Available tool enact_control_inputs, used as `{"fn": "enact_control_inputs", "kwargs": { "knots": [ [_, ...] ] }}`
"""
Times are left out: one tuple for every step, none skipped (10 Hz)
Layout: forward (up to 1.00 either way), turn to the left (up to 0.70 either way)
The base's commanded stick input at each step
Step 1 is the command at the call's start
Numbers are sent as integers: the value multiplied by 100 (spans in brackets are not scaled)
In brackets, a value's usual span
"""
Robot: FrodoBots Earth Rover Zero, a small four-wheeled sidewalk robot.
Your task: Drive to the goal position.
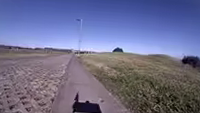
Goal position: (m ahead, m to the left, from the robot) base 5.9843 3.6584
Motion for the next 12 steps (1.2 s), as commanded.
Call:
{"fn": "enact_control_inputs", "kwargs": {
  "knots": [
    [70, 35],
    [70, 35],
    [70, 35],
    [70, 35],
    [70, 35],
    [70, 35],
    [70, 35],
    [70, 35],
    [70, 35],
    [70, 35],
    [70, 35],
    [70, 35]
  ]
}}
